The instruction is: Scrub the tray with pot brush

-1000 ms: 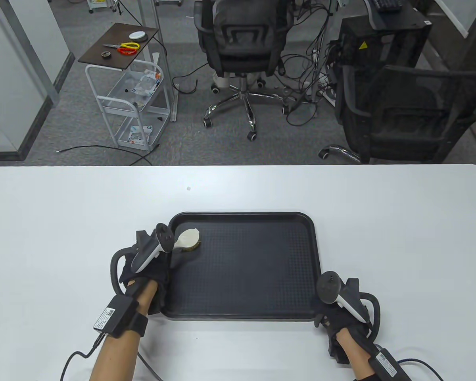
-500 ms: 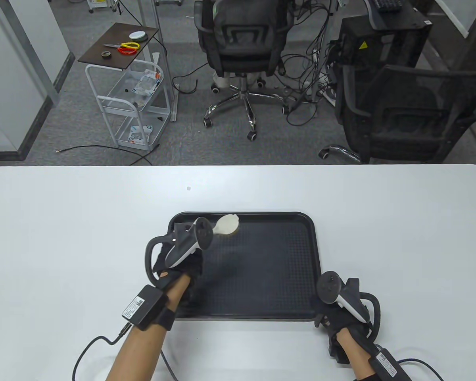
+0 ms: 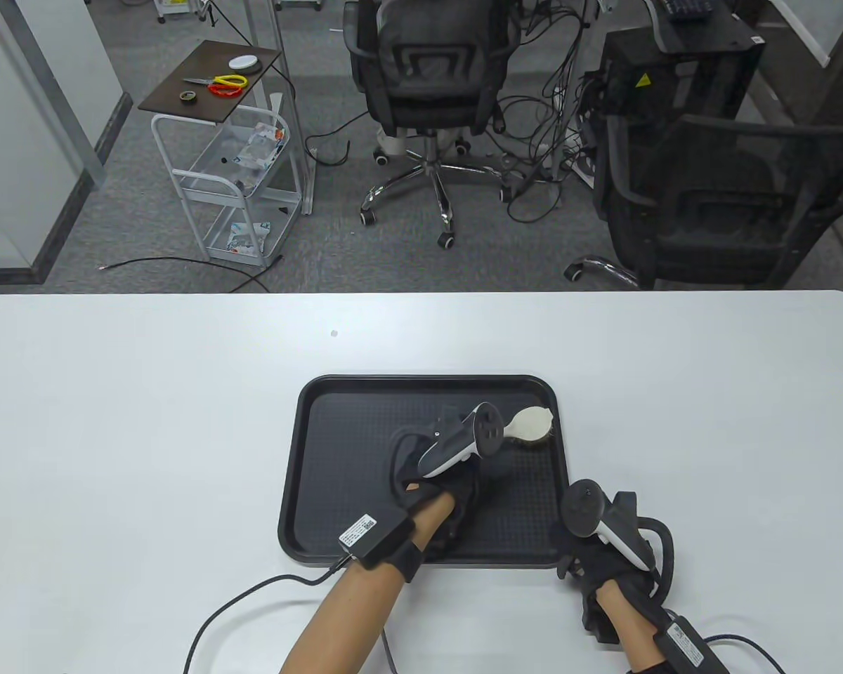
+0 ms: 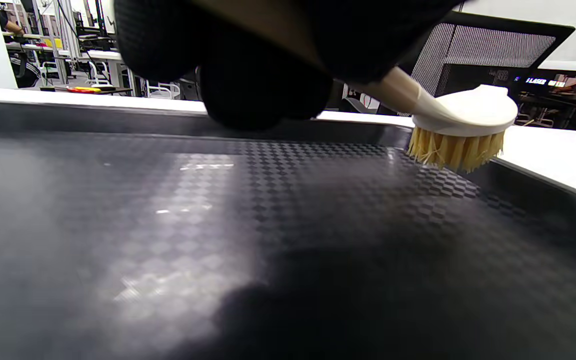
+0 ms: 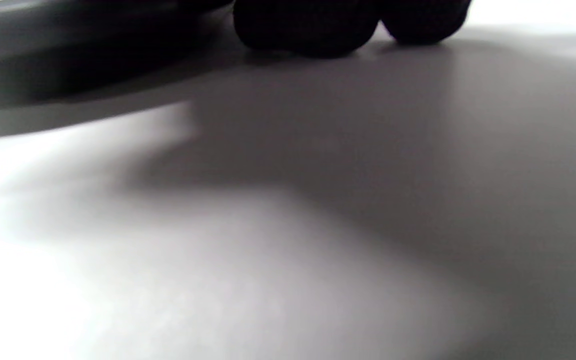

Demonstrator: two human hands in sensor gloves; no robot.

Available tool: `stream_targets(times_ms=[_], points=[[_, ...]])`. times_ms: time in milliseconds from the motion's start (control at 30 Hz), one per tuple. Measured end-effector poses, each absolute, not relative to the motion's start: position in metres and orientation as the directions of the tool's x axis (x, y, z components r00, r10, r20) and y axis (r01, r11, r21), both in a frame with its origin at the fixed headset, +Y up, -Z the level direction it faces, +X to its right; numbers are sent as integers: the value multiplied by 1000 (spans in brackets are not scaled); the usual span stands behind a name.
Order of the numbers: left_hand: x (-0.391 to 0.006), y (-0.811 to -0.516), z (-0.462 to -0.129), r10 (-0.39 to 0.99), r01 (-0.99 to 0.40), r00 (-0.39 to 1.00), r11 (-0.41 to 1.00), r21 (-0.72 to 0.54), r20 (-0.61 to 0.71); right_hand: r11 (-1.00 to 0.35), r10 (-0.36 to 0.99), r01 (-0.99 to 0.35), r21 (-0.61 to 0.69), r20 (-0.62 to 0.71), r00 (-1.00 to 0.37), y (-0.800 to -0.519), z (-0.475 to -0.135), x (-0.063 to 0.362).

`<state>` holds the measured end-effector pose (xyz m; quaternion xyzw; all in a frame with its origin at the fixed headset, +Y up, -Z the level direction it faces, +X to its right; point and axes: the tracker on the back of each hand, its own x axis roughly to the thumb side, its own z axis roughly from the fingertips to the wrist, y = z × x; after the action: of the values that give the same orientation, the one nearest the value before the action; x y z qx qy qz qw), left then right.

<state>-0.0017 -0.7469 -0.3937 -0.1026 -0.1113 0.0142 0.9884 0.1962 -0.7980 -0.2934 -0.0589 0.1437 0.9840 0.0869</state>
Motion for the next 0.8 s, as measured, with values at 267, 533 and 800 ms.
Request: stream_targets(times_ms=[267, 533, 800], points=[[-32, -753, -394, 41, 0, 984, 973, -231, 171, -943, 152, -186, 275, -140, -978, -798, -294, 196], [-134, -748, -386, 33, -28, 999, 966, -259, 15, -943, 157, -191, 273, -141, -978, -798, -293, 197], [-238, -737, -375, -24, -26, 984, 961, -276, -175, -944, 152, -187, 272, -143, -978, -798, -293, 196]])
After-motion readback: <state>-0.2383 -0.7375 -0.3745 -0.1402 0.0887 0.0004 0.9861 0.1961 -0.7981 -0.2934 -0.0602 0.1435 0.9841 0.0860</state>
